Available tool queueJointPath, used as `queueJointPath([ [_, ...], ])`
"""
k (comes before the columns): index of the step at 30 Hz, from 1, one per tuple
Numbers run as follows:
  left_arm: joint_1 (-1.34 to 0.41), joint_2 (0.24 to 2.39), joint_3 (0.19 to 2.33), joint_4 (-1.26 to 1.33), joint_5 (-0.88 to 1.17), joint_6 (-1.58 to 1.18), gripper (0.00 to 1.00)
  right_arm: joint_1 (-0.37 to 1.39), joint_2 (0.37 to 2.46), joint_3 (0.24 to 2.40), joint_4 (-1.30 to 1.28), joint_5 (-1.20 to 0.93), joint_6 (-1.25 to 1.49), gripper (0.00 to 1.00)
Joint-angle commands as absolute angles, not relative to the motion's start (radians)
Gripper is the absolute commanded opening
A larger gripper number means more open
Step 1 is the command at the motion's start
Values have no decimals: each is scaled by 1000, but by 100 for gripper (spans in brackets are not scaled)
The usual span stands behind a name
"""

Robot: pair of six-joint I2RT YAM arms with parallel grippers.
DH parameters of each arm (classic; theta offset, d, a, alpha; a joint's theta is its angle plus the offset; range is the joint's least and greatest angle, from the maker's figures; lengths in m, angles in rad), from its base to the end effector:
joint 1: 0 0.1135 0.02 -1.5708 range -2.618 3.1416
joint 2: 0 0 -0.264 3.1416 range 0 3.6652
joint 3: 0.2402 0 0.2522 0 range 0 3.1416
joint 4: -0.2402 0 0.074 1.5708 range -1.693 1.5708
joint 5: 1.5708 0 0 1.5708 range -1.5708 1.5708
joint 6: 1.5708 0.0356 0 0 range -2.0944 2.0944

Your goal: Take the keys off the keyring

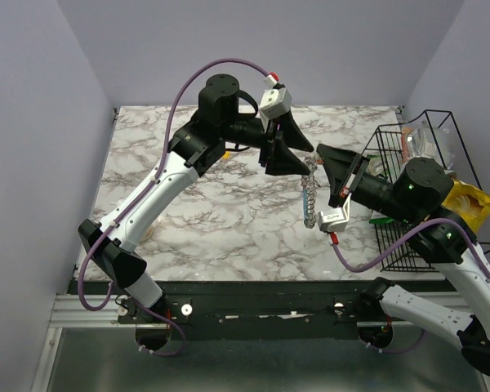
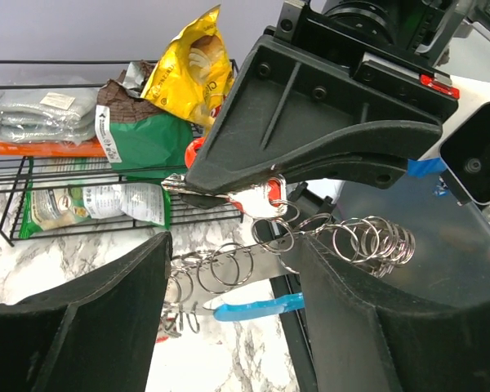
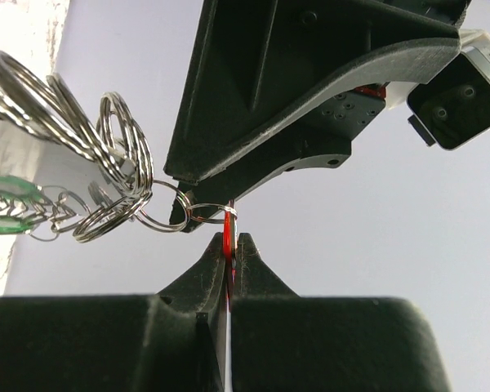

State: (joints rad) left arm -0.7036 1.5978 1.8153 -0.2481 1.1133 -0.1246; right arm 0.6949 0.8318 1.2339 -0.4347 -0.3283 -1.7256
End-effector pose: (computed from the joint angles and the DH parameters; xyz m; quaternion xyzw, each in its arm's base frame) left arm 0.2409 -0.2463 0.4861 0.5265 0.4791 -0.5851 0.3885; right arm 0.1092 0.1060 0.4562 -0.7034 0.1437 -0.2360 0.6549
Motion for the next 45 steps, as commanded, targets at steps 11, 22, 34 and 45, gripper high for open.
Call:
queueJointPath([
  [11,-710,1582,1779,-172,1189,-195,65,701,831,1232,-360,-304,-1713,1],
  [22,-721,1598,1795,-156,1187,-219,54,701,839,1227,-356,-299,-1717,1],
  [34,-724,1592,1790,-187,1192,-196,23,701,845,1244,-348,-287,-1709,1],
  [45,-726,1585,1781,-201,1193,-187,0,701,848,1270,-351,-271,-1690,1],
])
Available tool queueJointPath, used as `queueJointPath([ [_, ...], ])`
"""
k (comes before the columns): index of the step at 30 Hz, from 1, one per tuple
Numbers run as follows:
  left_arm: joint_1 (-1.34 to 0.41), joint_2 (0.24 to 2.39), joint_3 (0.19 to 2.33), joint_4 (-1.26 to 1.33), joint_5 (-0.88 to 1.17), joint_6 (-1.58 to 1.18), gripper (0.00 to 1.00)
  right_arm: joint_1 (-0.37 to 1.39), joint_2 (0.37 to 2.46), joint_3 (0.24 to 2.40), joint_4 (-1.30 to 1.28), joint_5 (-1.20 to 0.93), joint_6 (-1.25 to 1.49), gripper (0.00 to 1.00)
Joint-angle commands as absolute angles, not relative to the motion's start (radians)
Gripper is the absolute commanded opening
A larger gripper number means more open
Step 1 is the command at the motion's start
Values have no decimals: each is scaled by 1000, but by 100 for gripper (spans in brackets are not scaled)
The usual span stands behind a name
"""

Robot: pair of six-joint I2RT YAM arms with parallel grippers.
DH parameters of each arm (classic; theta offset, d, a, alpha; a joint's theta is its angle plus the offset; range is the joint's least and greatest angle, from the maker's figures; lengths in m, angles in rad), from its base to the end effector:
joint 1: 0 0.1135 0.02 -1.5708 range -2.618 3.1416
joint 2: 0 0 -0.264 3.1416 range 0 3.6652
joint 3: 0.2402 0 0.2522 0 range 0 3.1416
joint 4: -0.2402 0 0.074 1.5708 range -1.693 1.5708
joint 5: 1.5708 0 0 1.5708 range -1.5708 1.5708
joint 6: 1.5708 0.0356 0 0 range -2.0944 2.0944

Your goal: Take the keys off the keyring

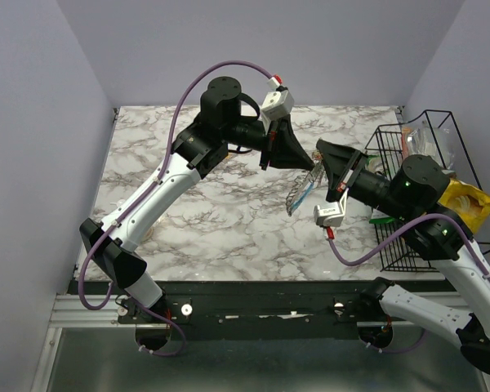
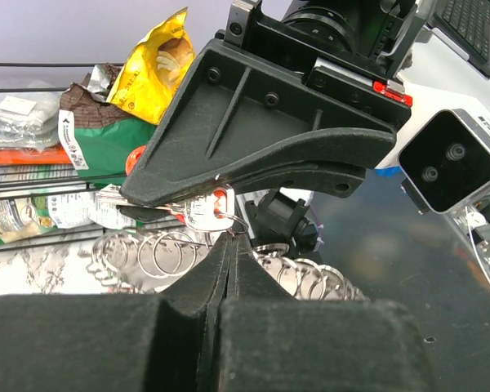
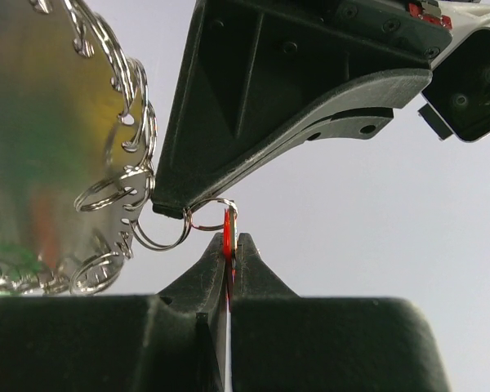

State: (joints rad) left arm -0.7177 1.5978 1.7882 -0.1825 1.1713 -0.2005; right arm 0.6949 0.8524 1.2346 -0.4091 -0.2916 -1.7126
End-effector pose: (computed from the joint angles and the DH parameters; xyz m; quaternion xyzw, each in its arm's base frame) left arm 0.2377 -0.2510 0.4834 0.5294 0.4671 -0.6112 0.3578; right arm 0.1157 0.1098 0.4564 -0.6981 0.1598 -0.2453 0.6534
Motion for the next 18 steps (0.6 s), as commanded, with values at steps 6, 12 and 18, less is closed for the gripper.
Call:
queueJointPath([
  [6,-723,1583,1790,-193,1219,-187,0,701,850,1269,-354,-267,-1684,1],
  [12,-681,1565,1799,-124,1253,-244,0,698,844,1290,-373,-232,-1625,1],
  [18,-632,1554,1740,226,1290,-551,0,686,821,1263,-393,-222,-1602,1],
])
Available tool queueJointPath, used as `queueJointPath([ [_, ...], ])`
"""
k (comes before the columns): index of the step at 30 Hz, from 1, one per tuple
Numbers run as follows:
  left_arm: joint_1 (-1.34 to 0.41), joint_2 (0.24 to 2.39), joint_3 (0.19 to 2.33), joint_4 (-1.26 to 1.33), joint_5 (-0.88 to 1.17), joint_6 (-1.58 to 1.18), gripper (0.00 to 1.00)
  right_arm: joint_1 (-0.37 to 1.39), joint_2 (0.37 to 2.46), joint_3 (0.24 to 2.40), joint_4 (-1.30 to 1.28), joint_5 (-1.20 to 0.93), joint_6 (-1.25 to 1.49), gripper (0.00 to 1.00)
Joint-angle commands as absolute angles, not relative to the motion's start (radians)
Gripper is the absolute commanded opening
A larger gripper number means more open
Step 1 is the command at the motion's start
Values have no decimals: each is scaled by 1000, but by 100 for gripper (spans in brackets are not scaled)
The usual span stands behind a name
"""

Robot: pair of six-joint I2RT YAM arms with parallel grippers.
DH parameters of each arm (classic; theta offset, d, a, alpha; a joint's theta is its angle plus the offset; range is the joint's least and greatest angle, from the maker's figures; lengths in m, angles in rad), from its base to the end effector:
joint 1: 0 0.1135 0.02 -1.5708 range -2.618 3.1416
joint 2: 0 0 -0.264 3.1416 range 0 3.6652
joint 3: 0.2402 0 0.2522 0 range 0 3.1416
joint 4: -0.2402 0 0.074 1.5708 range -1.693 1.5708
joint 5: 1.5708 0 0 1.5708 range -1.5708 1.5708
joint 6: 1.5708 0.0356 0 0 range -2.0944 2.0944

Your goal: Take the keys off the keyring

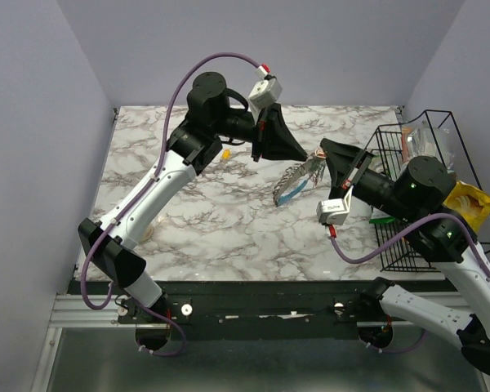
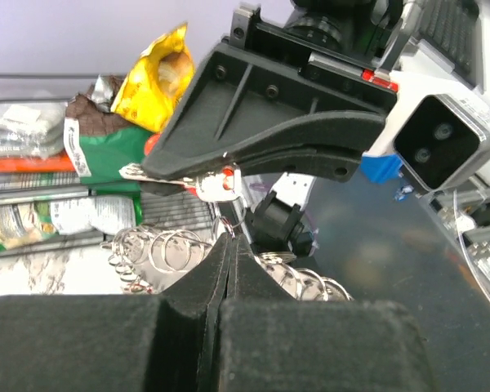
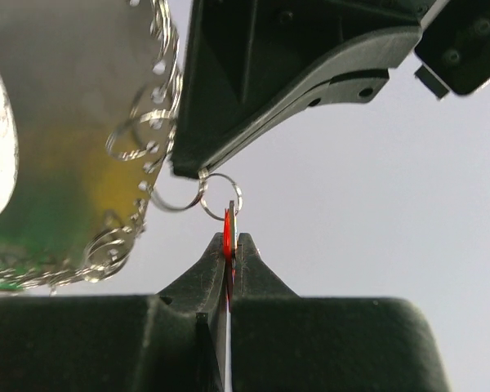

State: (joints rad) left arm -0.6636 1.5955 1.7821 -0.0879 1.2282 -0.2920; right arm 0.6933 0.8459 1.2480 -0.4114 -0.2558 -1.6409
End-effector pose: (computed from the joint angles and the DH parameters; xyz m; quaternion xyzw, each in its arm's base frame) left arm 0.2485 -0.2369 0.4903 0.5211 0.4604 -0.6221 0.3600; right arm 0.1137 0.1062 0.4612 -0.6832 0.1942 -0.2379 0.6625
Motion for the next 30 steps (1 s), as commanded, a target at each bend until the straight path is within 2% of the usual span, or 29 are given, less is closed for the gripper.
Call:
queueJointPath([
  [1,-612,1555,1677,356,1295,-659,0,683,815,1249,-399,-224,-1600,1],
  [2,-600,1558,1642,716,1292,-947,0,683,810,1241,-399,-224,-1597,1],
  [3,-589,1575,1613,886,1286,-1062,0,681,807,1233,-399,-225,-1597,1],
  [5,-575,1597,1608,1011,1273,-1152,0,680,799,1204,-403,-230,-1603,1],
  [8,-577,1583,1589,909,1258,-1048,0,680,799,1169,-405,-242,-1608,1],
  [12,-577,1589,1577,989,1247,-1115,0,681,813,1138,-403,-247,-1623,1],
  [20,-584,1586,1559,916,1272,-1051,0,683,830,1161,-348,-256,-1577,1],
  [21,-584,1585,1559,891,1279,-1026,2,683,830,1166,-351,-259,-1577,1],
  [22,-581,1583,1557,865,1282,-1003,18,683,827,1170,-362,-270,-1580,1],
  [23,-581,1582,1555,830,1282,-983,21,683,825,1180,-371,-273,-1588,1],
  [27,-575,1591,1560,807,1281,-924,31,683,825,1184,-380,-279,-1594,1],
  [30,-571,1589,1572,721,1292,-861,32,683,822,1186,-380,-282,-1592,1],
])
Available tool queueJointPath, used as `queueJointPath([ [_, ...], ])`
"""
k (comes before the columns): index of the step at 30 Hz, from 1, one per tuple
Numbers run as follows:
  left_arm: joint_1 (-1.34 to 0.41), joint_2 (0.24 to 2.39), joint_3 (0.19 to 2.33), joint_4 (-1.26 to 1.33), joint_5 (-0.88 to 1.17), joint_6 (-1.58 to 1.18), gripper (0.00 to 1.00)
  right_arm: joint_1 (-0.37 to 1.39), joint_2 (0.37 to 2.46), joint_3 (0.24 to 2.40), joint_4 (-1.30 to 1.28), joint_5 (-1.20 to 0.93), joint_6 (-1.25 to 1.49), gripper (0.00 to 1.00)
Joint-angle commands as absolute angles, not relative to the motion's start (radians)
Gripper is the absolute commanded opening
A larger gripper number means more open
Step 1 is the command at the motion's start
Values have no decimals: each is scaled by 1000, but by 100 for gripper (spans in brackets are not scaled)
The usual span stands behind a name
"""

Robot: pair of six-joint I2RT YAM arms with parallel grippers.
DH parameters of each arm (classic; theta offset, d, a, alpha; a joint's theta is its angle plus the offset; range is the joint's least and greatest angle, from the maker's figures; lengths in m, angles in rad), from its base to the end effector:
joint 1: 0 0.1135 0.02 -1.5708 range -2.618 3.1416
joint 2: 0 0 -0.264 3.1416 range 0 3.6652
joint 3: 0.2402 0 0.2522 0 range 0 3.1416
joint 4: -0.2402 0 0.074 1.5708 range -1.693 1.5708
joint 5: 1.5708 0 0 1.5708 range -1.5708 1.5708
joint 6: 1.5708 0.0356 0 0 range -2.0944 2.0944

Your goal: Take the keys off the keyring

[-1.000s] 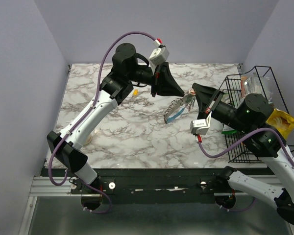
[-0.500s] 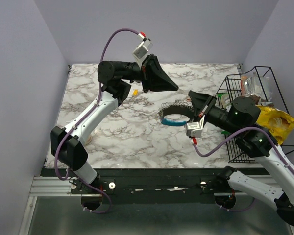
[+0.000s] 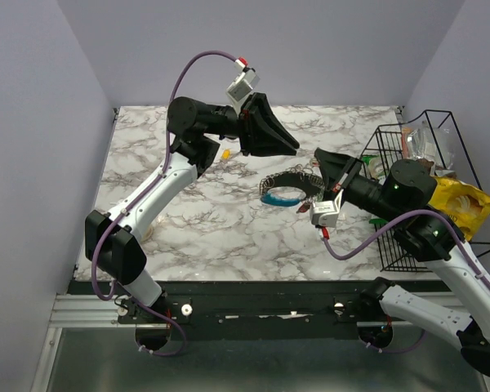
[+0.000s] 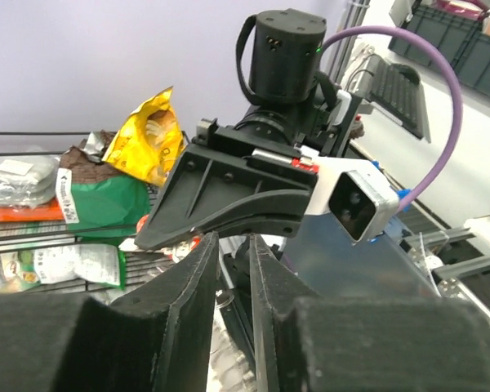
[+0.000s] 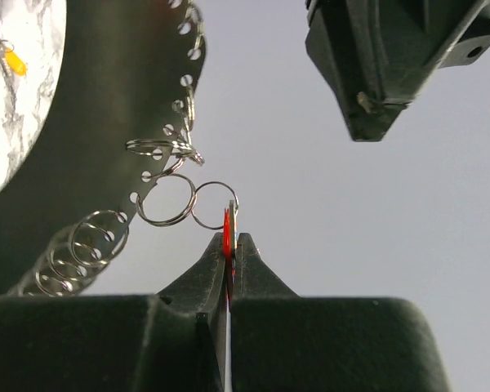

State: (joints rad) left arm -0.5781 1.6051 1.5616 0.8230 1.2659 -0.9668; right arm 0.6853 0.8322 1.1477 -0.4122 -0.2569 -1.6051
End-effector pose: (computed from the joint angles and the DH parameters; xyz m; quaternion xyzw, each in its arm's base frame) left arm 0.2634 -0.2124 0.4862 0.4755 0.4103 -0.6825 0.3737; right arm 0.1216 0.1111 0.4313 -0.7044 0.2248 -0.2109 0.6394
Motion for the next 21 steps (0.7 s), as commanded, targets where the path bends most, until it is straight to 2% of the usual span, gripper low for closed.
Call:
queueJointPath([
  [1,-572,1588,1580,678,1296,-780,32,683,822,1187,-382,-284,-1591,1],
  [5,-574,1589,1595,479,1318,-628,39,683,822,1195,-394,-296,-1589,1],
  [13,-623,1600,1594,371,1358,-537,47,683,841,1221,-407,-304,-1594,1],
  [21,-656,1611,1657,132,1347,-359,48,683,845,1223,-403,-301,-1600,1],
])
